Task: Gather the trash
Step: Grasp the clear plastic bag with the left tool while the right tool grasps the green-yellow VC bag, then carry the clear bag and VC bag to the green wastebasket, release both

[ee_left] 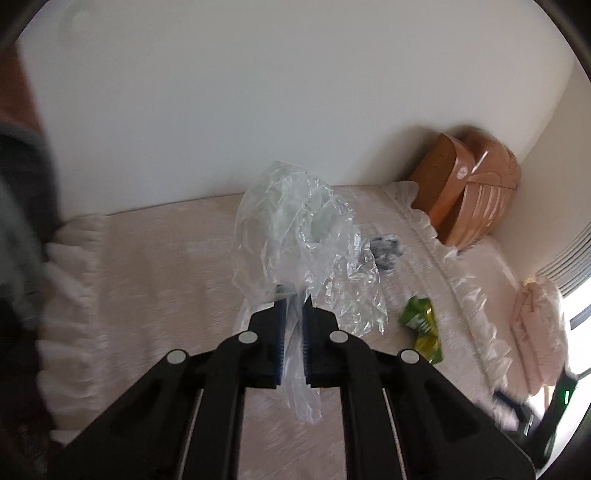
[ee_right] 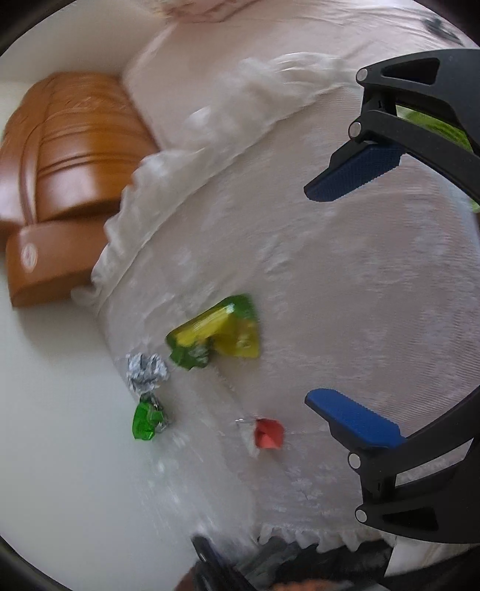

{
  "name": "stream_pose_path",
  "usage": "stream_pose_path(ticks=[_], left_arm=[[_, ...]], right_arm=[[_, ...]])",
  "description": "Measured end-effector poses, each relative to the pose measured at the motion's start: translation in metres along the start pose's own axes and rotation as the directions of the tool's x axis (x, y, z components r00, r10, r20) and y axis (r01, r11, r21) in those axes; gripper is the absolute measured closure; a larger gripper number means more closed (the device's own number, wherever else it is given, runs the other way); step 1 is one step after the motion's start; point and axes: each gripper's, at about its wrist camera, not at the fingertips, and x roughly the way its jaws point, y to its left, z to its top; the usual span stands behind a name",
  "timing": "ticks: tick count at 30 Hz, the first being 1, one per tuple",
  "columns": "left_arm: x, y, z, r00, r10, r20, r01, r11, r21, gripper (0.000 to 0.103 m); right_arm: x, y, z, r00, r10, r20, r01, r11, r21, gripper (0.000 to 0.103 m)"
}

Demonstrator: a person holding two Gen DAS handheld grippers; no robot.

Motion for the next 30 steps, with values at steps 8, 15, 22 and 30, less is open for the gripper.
stream_pose_path(ticks=[8, 15, 22, 30], left_arm=[[-0.028, 0.021, -0.04, 0.995, 0.102, -0.025, -0.1, 0.993, 0.055, 0.095], [-0.032, 0.029, -0.052, 0.996, 0.09, -0.027, -0.088, 0.995, 0.049, 0.095], [-0.047, 0.037, -0.042, 0.995, 0.096, 0.023, -0.096, 0.995, 0.032, 0.095], [-0.076, 0.032, -0.037, 0.993, 0.084, 0.082, -0.088, 0.995, 0.055, 0.095]], right_arm=[[0.067, 0.035, 0.05, 0.999, -0.044, -0.013, 0.041, 0.982, -0.184, 0.003], [0.106, 0.044, 0.071, 0.995, -0.082, -0.053, 0.068, 0.972, -0.224, 0.016], [0.109, 0.033, 0.072, 0.995, -0.037, -0.091, 0.022, 0.987, -0.162, 0.057], [0.077, 0.024, 0.066, 0.998, 0.038, -0.054, -0.043, 0.994, -0.096, 0.058]])
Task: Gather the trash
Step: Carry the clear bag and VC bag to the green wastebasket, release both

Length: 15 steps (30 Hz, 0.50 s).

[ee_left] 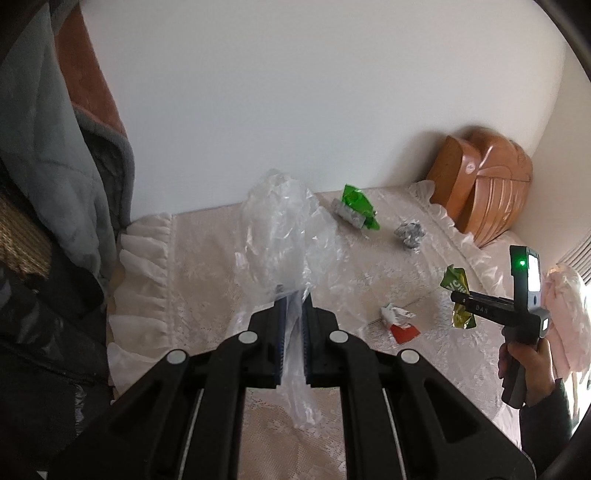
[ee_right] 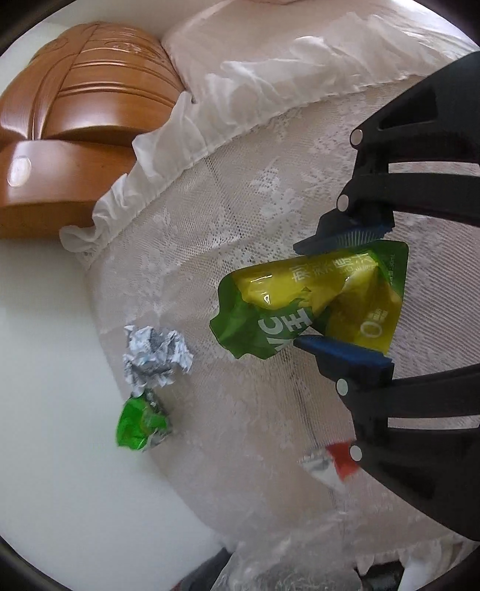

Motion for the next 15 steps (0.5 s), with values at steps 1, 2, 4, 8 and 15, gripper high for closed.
stream_pose_path(ticks=[1, 2, 4, 8, 15], left_arm=[[-0.004, -0.002, 0.0, 1.0, -0.005, 0.004, 0.005, 1.0, 0.004, 0.095], [-0.008, -0.004, 0.0, 1.0, -0.013, 0.007, 0.013, 1.0, 0.008, 0.095], [-0.018, -0.013, -0.003, 0.999, -0.033, 0.014, 0.033, 0.999, 0.022, 0.095], [-0.039, -0.039, -0.012, 0.996, -0.089, 0.023, 0.087, 0.994, 0.063, 0.095], [-0.078, -0.121, -0.035, 0.963, -0.268, 0.015, 0.261, 0.95, 0.169, 0.095]], right_arm=[[-0.007, 0.0, -0.003, 1.0, 0.006, 0.006, -0.006, 1.0, 0.005, 0.058], [-0.016, 0.0, -0.009, 1.0, 0.015, 0.016, -0.016, 1.0, 0.01, 0.058], [-0.032, 0.0, -0.017, 0.999, 0.025, 0.033, -0.026, 1.0, 0.013, 0.058], [-0.068, -0.009, -0.046, 0.997, 0.038, 0.063, -0.04, 0.999, 0.028, 0.058], [-0.145, -0.059, -0.114, 0.993, 0.011, 0.119, -0.024, 0.994, 0.11, 0.058]])
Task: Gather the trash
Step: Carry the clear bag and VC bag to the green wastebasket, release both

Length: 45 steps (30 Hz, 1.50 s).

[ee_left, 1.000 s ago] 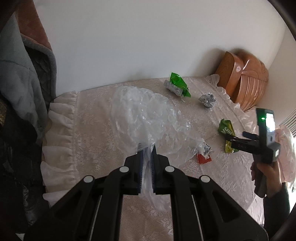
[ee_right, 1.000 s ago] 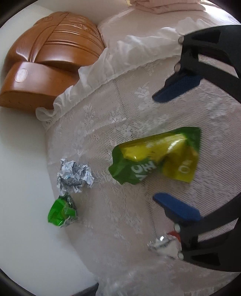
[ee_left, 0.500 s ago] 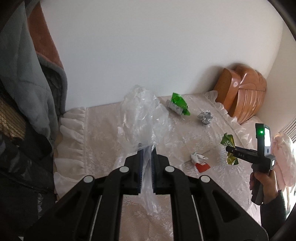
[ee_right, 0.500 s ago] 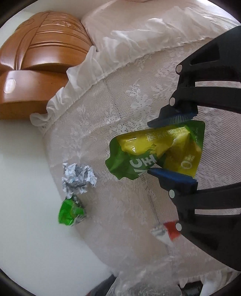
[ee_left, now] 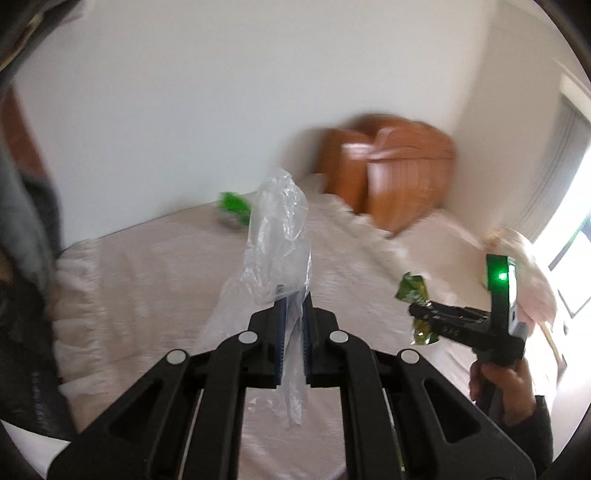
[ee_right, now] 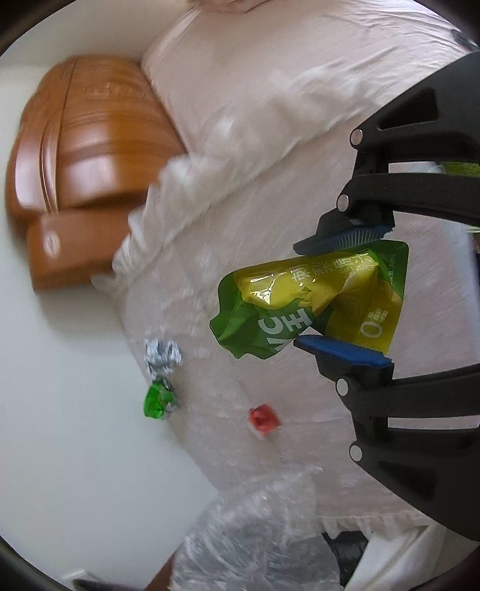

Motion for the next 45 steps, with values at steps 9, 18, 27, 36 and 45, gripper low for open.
stream_pose_path(ticks=[9, 18, 27, 36, 45], left_arm=[[0.013, -0.145, -0.022, 0.955, -0.277, -0.107, 0.293, 0.939, 0.182, 0.095], [0.035, -0.265, -0.071, 0.86, -0.419, -0.292, 0.499, 0.812, 0.303, 0.095], [0.093, -0.327, -0.135, 0.815, -0.332, -0.475, 0.52, 0.782, 0.344, 0.095], [0.117, -0.345, -0.168, 0.804, -0.257, -0.537, 0.499, 0.783, 0.372, 0.095], [0.106, -0.348, -0.17, 0.813, -0.263, -0.52, 0.504, 0.765, 0.401, 0.016]], right_arm=[[-0.097, -0.105, -0.083, 0.989, -0.138, 0.053, 0.124, 0.972, 0.2, 0.058], [-0.158, -0.19, -0.17, 0.963, -0.268, 0.023, 0.238, 0.89, 0.388, 0.058], [-0.173, -0.233, -0.223, 0.951, -0.307, -0.043, 0.29, 0.83, 0.477, 0.057], [-0.17, -0.24, -0.236, 0.956, -0.29, -0.054, 0.278, 0.826, 0.49, 0.057], [-0.165, -0.234, -0.239, 0.959, -0.276, -0.056, 0.267, 0.829, 0.491, 0.056]])
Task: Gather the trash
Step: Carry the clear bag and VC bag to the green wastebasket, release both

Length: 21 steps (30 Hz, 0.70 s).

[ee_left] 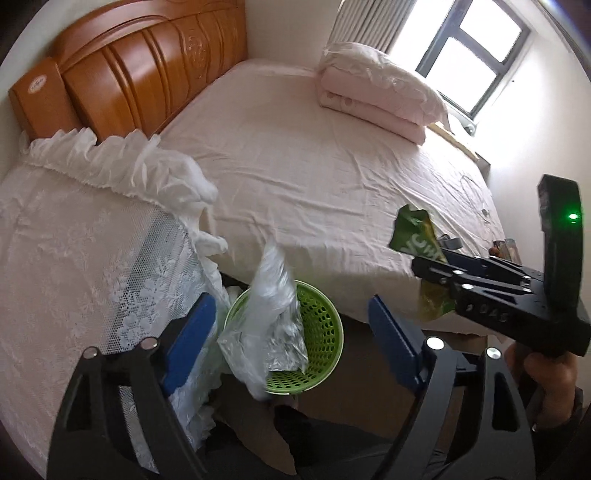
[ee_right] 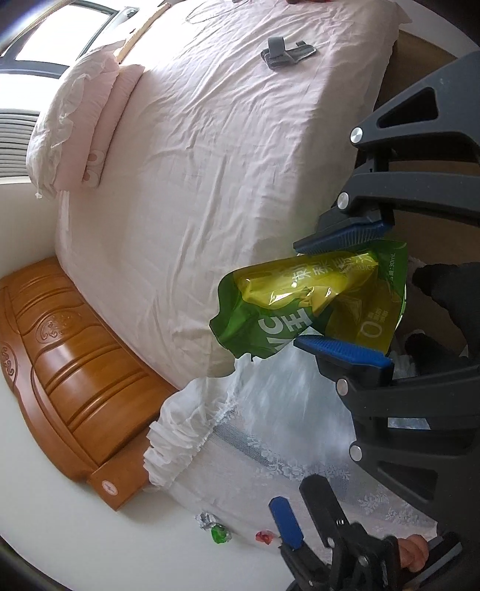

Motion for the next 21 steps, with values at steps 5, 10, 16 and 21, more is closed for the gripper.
stream_pose_path(ticks=[5, 10, 16, 21], left_arm=[[-0.007, 0.005, -0.001, 1.0, 0.018, 0.01, -0.017, 1.0, -0.026, 0.008], [-0.013, 0.018, -0.002, 0.999, 0.036, 0.023, -0.034, 0.997, -0.072, 0.008], [-0.023, 0.027, -0.005, 0.998, 0.041, 0.045, -0.037, 0.994, -0.1, 0.008], [-0.031, 0.031, -0.008, 0.995, 0.072, 0.063, -0.065, 0.993, -0.099, 0.008]], right_arm=[[0.001, 0.004, -0.004, 1.0, 0.002, -0.006, -0.002, 1.0, -0.002, 0.056], [0.003, 0.009, -0.006, 1.0, 0.003, -0.013, -0.003, 1.0, -0.007, 0.056], [0.002, 0.015, -0.01, 1.0, 0.005, -0.016, -0.005, 1.0, -0.016, 0.056], [0.005, 0.02, -0.012, 1.0, 0.008, -0.024, -0.009, 1.0, -0.024, 0.056]])
